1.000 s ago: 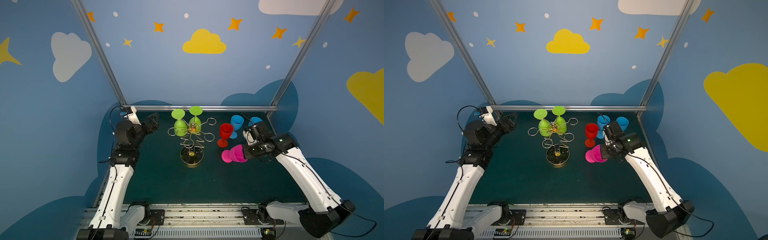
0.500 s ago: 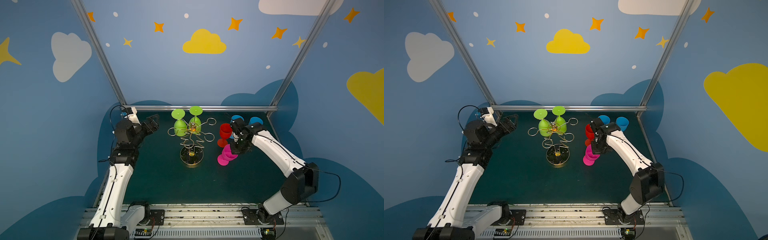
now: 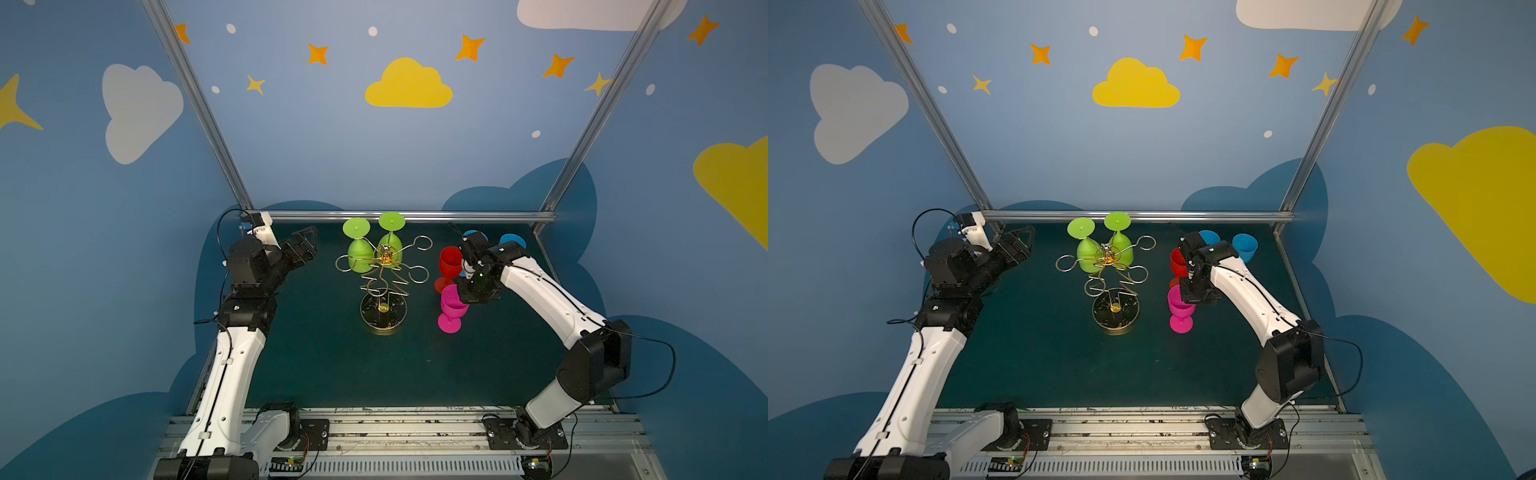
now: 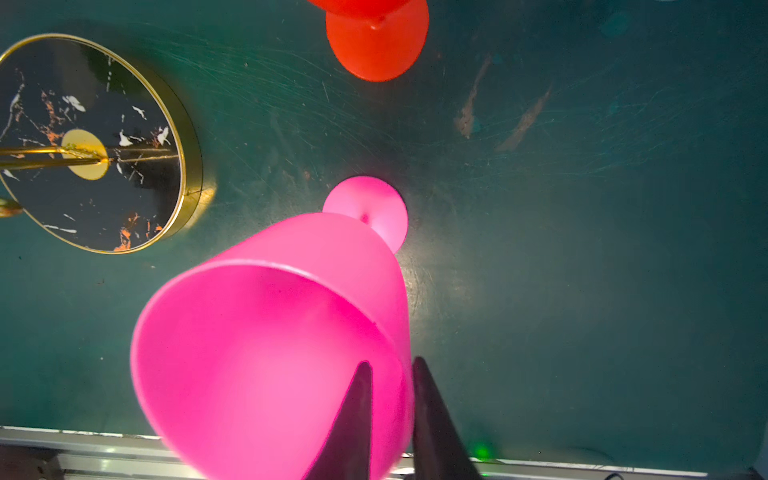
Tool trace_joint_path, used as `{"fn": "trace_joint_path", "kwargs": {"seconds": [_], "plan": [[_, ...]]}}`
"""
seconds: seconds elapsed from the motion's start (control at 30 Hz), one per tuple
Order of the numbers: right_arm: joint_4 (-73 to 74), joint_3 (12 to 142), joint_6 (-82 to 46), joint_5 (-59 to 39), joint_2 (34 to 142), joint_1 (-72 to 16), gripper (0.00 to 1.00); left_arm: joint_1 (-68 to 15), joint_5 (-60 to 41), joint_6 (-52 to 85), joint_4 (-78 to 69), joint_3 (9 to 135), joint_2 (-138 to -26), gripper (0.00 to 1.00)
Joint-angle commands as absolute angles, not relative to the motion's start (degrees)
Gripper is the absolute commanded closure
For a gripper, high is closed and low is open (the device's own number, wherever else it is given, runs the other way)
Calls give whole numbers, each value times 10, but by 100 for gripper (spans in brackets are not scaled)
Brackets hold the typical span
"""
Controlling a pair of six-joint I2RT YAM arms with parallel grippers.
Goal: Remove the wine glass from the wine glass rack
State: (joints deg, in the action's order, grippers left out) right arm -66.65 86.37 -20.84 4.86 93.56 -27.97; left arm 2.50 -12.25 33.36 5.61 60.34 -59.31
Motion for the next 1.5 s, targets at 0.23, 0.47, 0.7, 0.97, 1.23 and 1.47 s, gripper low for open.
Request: {"fn": "trace_joint_path", "kwargs": {"seconds": [0.23, 0.47, 0.7, 0.97, 1.23, 1.47], "plan": [[-653, 902, -205, -2, 878, -252, 49, 27, -192, 320, 87, 661, -626, 10], [-600, 874, -180, -32, 782, -225, 31, 26, -335, 317, 174, 755, -717, 16], [-454, 768, -186, -43, 655, -206, 23, 22, -447, 321, 205, 807, -800, 21], [-468, 781, -184, -54, 641, -203, 23, -7, -436, 292, 220, 839, -860, 21], [-475, 779, -183, -53, 636, -204, 23, -30, -409, 291, 202, 849, -894, 25], [-481, 780, -178, -45, 628, -202, 23, -30, -387, 275, 221, 863, -911, 49]]}}
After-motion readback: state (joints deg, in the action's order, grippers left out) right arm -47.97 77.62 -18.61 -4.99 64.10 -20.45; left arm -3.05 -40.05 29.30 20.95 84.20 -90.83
